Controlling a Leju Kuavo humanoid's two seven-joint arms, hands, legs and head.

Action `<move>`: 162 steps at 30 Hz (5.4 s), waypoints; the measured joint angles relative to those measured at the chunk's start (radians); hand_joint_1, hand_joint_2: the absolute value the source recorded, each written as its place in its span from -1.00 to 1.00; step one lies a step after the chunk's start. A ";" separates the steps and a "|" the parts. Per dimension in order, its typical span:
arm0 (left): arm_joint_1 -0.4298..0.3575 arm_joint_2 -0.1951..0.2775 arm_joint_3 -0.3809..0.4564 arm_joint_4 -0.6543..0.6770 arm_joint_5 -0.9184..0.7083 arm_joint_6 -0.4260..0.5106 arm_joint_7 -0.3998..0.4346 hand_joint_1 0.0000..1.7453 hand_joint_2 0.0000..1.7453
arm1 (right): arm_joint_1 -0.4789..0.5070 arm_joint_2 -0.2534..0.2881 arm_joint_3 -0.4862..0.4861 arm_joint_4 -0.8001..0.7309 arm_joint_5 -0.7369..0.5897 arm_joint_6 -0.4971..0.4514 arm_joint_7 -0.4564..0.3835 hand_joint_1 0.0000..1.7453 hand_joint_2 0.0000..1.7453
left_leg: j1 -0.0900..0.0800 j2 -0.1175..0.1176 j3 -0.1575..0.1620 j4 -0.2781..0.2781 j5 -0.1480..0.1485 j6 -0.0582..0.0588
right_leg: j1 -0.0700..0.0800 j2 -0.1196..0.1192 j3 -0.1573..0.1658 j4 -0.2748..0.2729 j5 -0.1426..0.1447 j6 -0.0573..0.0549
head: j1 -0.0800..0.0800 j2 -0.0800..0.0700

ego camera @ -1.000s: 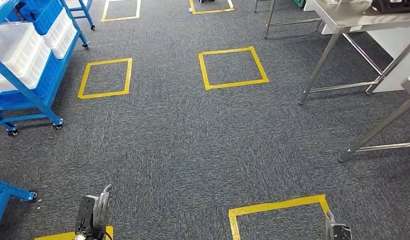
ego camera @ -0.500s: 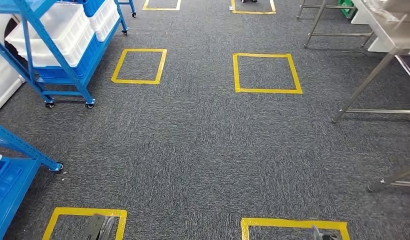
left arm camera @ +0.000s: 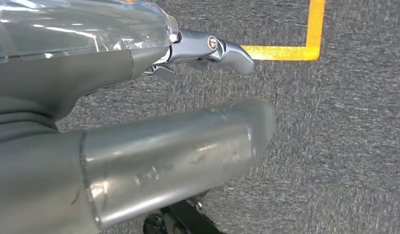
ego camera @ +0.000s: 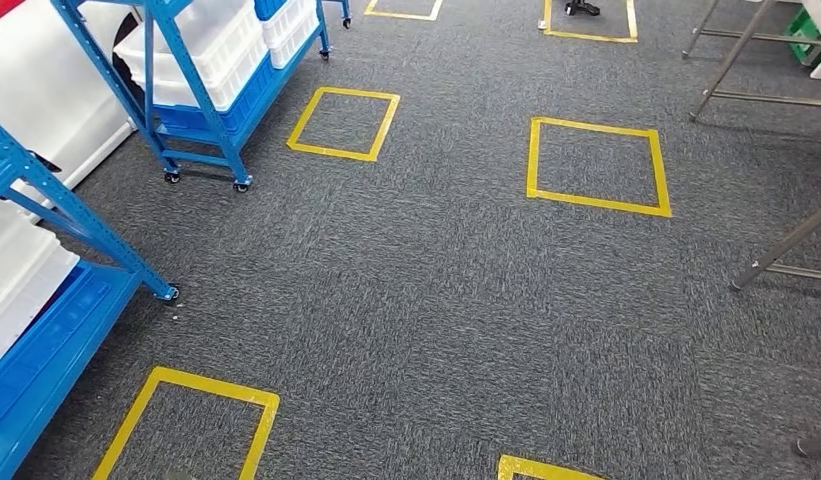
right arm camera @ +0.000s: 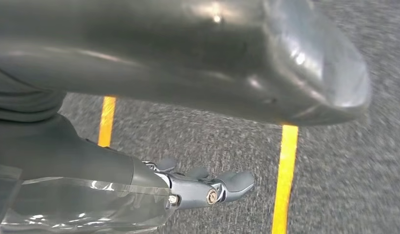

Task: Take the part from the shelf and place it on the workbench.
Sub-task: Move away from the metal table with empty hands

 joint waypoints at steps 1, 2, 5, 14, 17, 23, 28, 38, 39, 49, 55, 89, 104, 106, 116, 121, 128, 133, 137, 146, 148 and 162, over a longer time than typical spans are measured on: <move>-0.002 0.000 0.005 0.000 -0.008 -0.001 -0.001 -1.00 -1.00 | 0.000 0.000 -0.001 0.006 0.015 -0.006 0.008 -1.00 -1.00 | -0.003 0.017 0.032 -0.059 0.018 0.005 | 0.002 -0.010 0.003 0.000 -0.003 0.005 | 0.001 0.000; -0.004 -0.001 0.009 0.000 -0.016 -0.002 0.000 -1.00 -1.00 | -0.001 0.000 -0.003 0.012 0.027 -0.012 0.017 -1.00 -1.00 | -0.008 0.028 0.051 -0.096 0.025 0.010 | 0.003 -0.018 0.006 0.000 -0.006 0.010 | 0.001 0.000; -0.001 -0.002 0.023 0.003 -0.041 -0.003 0.012 -1.00 -1.00 | -0.007 0.002 -0.014 0.024 0.059 -0.019 0.040 -1.00 -1.00 | -0.014 0.012 0.057 -0.115 0.027 0.028 | 0.002 -0.037 0.016 -0.003 -0.011 0.027 | 0.002 0.000; -0.001 -0.014 0.065 0.009 -0.092 -0.004 0.049 -1.00 -1.00 | 0.000 0.008 -0.057 0.045 0.131 -0.025 0.073 -1.00 -1.00 | -0.012 -0.087 0.070 -0.128 0.038 0.048 | -0.005 0.081 -0.098 0.200 -0.066 0.036 | 0.009 0.000; -0.003 -0.017 0.074 0.010 -0.105 -0.006 0.052 -1.00 -1.00 | 0.000 0.009 -0.066 0.049 0.151 -0.028 0.081 -1.00 -1.00 | -0.011 -0.121 0.065 -0.117 0.033 0.037 | -0.007 0.141 -0.029 0.032 0.013 0.029 | 0.009 0.000; -0.003 -0.017 0.101 0.011 -0.140 -0.012 0.054 -1.00 -1.00 | 0.000 0.020 -0.079 0.054 0.203 -0.036 0.096 -1.00 -1.00 | -0.009 -0.096 0.025 -0.049 -0.009 0.006 | -0.005 0.093 -0.014 0.000 0.018 -0.003 | 0.002 0.000; -0.005 -0.017 0.117 0.011 -0.158 -0.015 0.054 -1.00 -1.00 | 0.004 0.025 -0.095 0.056 0.230 -0.037 0.109 -1.00 -1.00 | -0.004 -0.032 -0.071 0.159 -0.089 -0.003 | 0.004 0.027 -0.010 0.001 0.010 -0.013 | -0.004 0.000; -0.002 -0.018 0.166 0.012 -0.226 -0.018 0.059 -1.00 -1.00 | -0.007 0.037 -0.139 0.057 0.324 -0.047 0.141 -1.00 -1.00 | -0.011 -0.014 0.084 -0.140 0.036 0.045 | 0.004 0.002 0.005 0.039 -0.037 0.027 | 0.001 0.000; -0.004 -0.019 0.170 0.012 -0.231 -0.019 0.059 -1.00 -1.00 | -0.005 0.039 -0.143 0.057 0.332 -0.049 0.145 -1.00 -1.00 | -0.009 -0.023 0.087 -0.144 0.040 0.048 | 0.002 0.032 -0.018 0.088 -0.065 0.030 | 0.004 0.000; -0.007 -0.024 0.200 0.013 -0.253 -0.026 0.033 -1.00 -1.00 | 0.006 0.044 -0.173 0.060 0.369 -0.056 0.154 -1.00 -1.00 | -0.007 -0.139 0.069 -0.115 0.028 0.023 | -0.017 0.140 -0.030 0.022 0.019 0.034 | 0.009 0.000; -0.006 -0.026 0.215 0.014 -0.262 -0.027 0.016 -1.00 -1.00 | 0.010 0.058 -0.187 0.059 0.390 -0.057 0.165 -1.00 -1.00 | -0.003 -0.059 -0.004 0.035 -0.059 -0.004 | -0.011 0.071 -0.024 0.010 0.023 -0.004 | -0.005 0.000; 0.001 -0.052 0.285 0.015 -0.357 -0.034 0.073 -1.00 -1.00 | 0.035 0.082 -0.273 0.019 0.534 -0.027 0.236 -1.00 -1.00 | 0.003 -0.033 -0.066 0.166 -0.101 -0.011 | -0.005 0.034 -0.012 -0.006 0.029 -0.011 | -0.004 0.000; 0.005 -0.064 0.319 0.014 -0.397 -0.035 0.093 -1.00 -1.00 | 0.038 0.086 -0.314 -0.026 0.615 0.000 0.257 -1.00 -1.00 | -0.001 -0.053 0.076 -0.131 0.040 0.051 | -0.008 0.071 -0.115 0.272 -0.125 0.044 | 0.010 0.000; 0.006 -0.067 0.329 0.015 -0.405 -0.041 0.094 -1.00 -1.00 | 0.038 0.086 -0.329 -0.032 0.627 -0.002 0.261 -1.00 -1.00 | 0.000 -0.073 0.080 -0.127 0.037 0.048 | -0.009 0.073 -0.091 0.200 -0.057 0.043 | 0.011 0.000; 0.006 -0.075 0.368 0.014 -0.424 -0.066 0.093 -1.00 -1.00 | 0.031 0.111 -0.398 -0.068 0.637 0.018 0.276 -1.00 -1.00 | -0.001 -0.046 0.024 0.017 -0.052 -0.004 | -0.007 0.079 0.011 0.005 -0.002 -0.005 | 0.007 0.000; 0.011 -0.077 0.380 0.014 -0.432 -0.068 0.094 -1.00 -1.00 | 0.033 0.119 -0.423 -0.077 0.650 0.031 0.276 -1.00 -1.00 | -0.001 -0.032 -0.089 0.138 -0.019 -0.001 | 0.001 0.065 0.060 0.004 -0.046 -0.007 | 0.004 0.000; 0.015 -0.078 0.394 0.014 -0.449 -0.070 0.100 -1.00 -1.00 | 0.028 0.142 -0.449 -0.089 0.669 0.053 0.279 -1.00 -1.00 | -0.024 -0.020 0.029 -0.094 0.041 0.055 | -0.003 0.052 0.111 0.029 -0.062 0.030 | 0.007 0.000; 0.011 -0.081 0.404 0.014 -0.453 -0.072 0.100 -1.00 -1.00 | 0.022 0.147 -0.460 -0.095 0.676 0.058 0.280 -1.00 -1.00 | -0.013 -0.032 0.125 -0.142 0.001 0.072 | -0.008 0.070 -0.080 0.280 -0.094 0.048 | 0.019 0.000; 0.016 -0.084 0.410 0.014 -0.453 -0.072 0.101 -1.00 -1.00 | 0.033 0.147 -0.469 -0.100 0.677 0.057 0.280 -1.00 -1.00 | -0.004 -0.047 0.203 -0.144 -0.063 0.058 | -0.013 0.071 -0.171 0.211 -0.133 0.061 | 0.022 0.000; 0.000 -0.088 0.412 0.013 -0.462 -0.072 0.103 -1.00 -1.00 | 0.032 0.152 -0.484 -0.109 0.678 0.058 0.280 -1.00 -1.00 | -0.005 -0.040 0.172 0.090 -0.047 0.006 | -0.017 0.075 -0.076 0.020 0.075 0.011 | 0.020 0.000; 0.001 -0.088 0.413 0.013 -0.463 -0.072 0.104 -1.00 -1.00 | 0.031 0.152 -0.489 -0.112 0.681 0.060 0.279 -1.00 -1.00 | -0.002 -0.036 0.083 0.171 -0.118 -0.002 | -0.016 0.076 -0.030 0.007 0.044 0.007 | 0.013 0.000; -0.005 -0.091 0.420 0.008 -0.475 -0.066 0.110 -1.00 -1.00 | 0.000 0.160 -0.504 -0.122 0.705 0.072 0.279 -1.00 -1.00 | -0.008 -0.027 0.033 -0.085 0.054 0.065 | -0.015 0.082 0.008 0.254 -0.062 0.057 | 0.005 0.000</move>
